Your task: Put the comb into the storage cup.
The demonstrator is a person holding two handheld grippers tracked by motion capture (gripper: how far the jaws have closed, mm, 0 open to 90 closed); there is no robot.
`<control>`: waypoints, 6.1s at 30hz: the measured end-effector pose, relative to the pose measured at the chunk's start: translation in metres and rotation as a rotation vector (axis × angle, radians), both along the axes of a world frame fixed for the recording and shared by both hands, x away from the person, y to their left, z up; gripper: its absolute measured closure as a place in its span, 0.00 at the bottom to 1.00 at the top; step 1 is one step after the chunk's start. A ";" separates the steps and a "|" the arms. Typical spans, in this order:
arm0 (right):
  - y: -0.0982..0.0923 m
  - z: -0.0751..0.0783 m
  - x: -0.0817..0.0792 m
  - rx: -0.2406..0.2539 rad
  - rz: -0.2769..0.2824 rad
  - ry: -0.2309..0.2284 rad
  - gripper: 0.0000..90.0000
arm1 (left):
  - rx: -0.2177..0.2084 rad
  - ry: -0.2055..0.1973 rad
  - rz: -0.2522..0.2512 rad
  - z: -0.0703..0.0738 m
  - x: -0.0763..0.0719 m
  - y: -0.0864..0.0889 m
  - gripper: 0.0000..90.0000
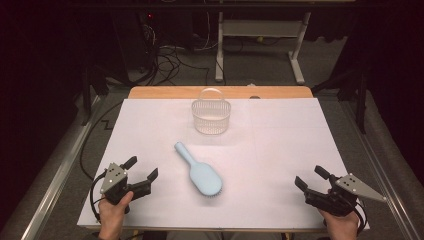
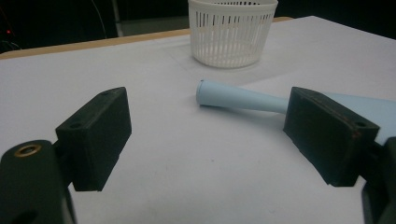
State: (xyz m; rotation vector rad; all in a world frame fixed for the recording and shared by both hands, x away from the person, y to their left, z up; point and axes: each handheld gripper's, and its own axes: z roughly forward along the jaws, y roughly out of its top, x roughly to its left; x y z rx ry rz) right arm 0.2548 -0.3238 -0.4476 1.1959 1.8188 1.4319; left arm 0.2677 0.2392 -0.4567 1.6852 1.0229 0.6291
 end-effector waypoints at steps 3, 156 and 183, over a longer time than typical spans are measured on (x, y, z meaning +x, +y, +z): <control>0.000 0.000 0.000 0.001 0.001 0.001 0.19 | -0.001 -0.001 -0.004 0.000 0.000 -0.002 0.18; 0.004 -0.001 0.001 -0.019 0.055 0.020 0.21 | 0.301 0.426 -0.230 0.057 0.126 -0.113 0.65; 0.004 -0.001 0.001 -0.020 0.056 0.021 0.21 | 0.513 0.587 -0.119 0.043 0.164 -0.123 0.95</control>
